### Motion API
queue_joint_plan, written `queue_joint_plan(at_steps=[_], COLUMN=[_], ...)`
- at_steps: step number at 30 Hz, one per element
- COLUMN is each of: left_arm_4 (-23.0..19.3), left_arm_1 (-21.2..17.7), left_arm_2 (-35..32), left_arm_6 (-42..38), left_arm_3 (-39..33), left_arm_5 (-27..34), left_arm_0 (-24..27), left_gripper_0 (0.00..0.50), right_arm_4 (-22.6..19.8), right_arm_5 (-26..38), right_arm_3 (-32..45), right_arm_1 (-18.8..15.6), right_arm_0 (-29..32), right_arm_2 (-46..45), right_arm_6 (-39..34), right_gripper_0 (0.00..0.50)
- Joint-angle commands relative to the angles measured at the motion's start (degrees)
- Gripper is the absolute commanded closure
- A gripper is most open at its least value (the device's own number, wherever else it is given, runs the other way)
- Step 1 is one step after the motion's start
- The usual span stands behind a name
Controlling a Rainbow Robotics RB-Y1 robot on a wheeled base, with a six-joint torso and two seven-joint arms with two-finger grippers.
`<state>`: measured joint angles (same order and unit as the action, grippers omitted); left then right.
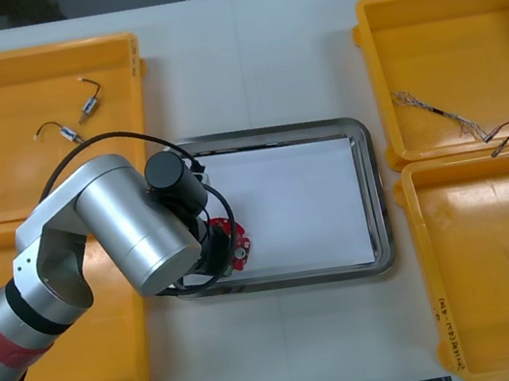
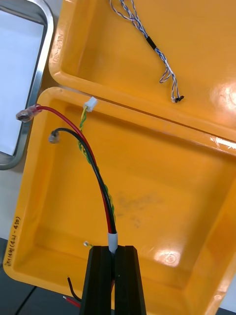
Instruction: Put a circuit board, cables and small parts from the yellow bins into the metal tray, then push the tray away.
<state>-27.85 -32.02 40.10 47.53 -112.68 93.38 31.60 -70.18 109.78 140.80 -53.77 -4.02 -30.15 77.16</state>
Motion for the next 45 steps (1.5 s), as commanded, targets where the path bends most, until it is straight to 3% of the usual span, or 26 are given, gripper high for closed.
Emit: queue_joint_plan(at_steps=[1, 12, 23, 27, 35, 45], left_arm_4=[0.6, -0.7, -4.8, -6.4, -7.7, -7.7], left_arm_1=[1.3, 1.3, 0.7, 0.3, -2.3, -4.7], left_arm_2=[0.7, -2.7, -14.3, -19.9, -28.9, -36.8], left_arm_6=[-5.3, -6.7, -5.9, -5.3, -4.5, -3.6], left_arm_3=[-0.4, -4.6, -13.1, -13.9, -12.5, -3.2], left_arm_5=[-0.7, 3.0, 16.5, 16.6, 16.6, 16.6], left_arm_0=[2.0, 2.0, 2.2, 2.2, 2.2, 5.0], left_gripper_0=[0.0, 0.0, 0.0, 0.0, 0.0, 0.0], right_arm_4=[-0.8, -0.3, 0.0, 0.5, 1.3, 1.7], right_arm_5=[0.2, 0.2, 0.2, 0.2, 0.2, 0.2], right_arm_3=[2.7, 3.5, 3.4, 3.5, 2.7, 1.9], right_arm_1=[-4.2, -4.3, -4.3, -4.3, -4.3, -4.4], right_arm_0=[-0.8, -1.8, -2.1, -2.1, -2.1, -2.1], right_arm_2=[-0.2, 3.4, 3.6, 3.7, 3.7, 3.7], right_arm_6=[2.4, 4.8, 7.6, 8.2, 9.1, 10.1], right_gripper_0=[0.5, 0.5, 0.5, 0.5, 0.5, 0.5])
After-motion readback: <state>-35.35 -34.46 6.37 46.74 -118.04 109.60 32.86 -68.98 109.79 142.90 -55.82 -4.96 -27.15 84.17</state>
